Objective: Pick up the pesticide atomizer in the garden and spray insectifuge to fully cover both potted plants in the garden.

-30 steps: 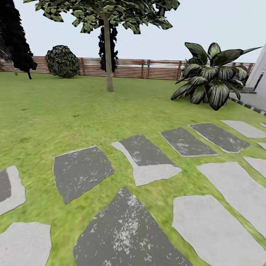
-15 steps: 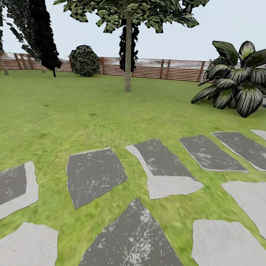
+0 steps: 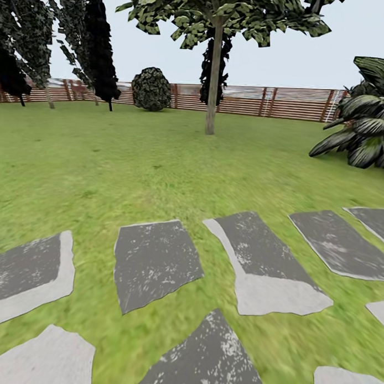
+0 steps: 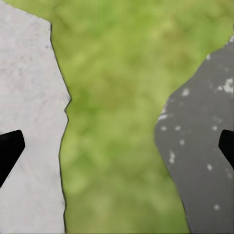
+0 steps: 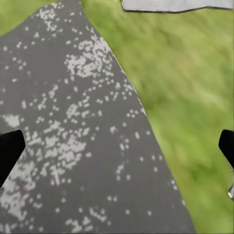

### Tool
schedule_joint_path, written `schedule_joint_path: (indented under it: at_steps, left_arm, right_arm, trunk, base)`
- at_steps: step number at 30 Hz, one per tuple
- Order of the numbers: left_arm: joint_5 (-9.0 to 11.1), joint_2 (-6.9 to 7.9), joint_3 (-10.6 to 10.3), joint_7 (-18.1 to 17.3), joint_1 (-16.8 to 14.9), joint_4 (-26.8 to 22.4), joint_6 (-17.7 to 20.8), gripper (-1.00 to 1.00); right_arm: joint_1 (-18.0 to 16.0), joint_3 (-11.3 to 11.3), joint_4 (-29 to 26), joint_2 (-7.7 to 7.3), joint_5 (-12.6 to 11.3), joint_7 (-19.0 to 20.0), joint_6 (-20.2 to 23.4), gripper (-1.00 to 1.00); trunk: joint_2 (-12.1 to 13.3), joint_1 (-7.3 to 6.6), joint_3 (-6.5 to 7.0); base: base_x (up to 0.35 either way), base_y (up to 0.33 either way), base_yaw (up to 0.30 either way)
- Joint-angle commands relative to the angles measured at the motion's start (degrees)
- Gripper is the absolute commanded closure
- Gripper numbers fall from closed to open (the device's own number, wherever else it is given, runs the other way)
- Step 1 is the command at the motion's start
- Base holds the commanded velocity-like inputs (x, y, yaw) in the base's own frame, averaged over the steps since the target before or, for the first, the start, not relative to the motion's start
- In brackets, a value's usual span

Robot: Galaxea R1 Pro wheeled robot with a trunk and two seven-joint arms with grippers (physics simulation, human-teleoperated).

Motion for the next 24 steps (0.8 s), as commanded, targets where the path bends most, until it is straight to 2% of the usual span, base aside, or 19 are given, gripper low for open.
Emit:
schedule_joint_path:
  at_steps: [1, 14, 24]
  left_arm:
    - [0.24, -0.04, -0.06, -0.03, -0.05, 0.07, -0.19, -1.0]
    - [0.12, -0.07, -0.07, 0.04, -0.05, 0.07, -0.19, -1.0]
    - [0.11, -0.08, -0.02, 0.4, -0.05, 0.03, -0.18, -1.0]
  right_arm:
    - [-0.01, -0.16, 0.02, 0.03, 0.17, 0.01, -0.17, -1.0]
    - [-0.01, -0.16, 0.02, 0.04, 0.17, 0.01, -0.16, -1.0]
    - [-0.01, -0.16, 0.02, 0.04, 0.17, 0.01, -0.18, -1.0]
  trunk:
    - [-0.02, 0.02, -0.05]
    - [-0.02, 0.02, -0.05]
    - [-0.02, 0.02, -0.05]
  base:
    - [0.335, -0.037, 0.277]
    - [0.33, -0.085, 0.277]
    - [0.287, -0.2, 0.277]
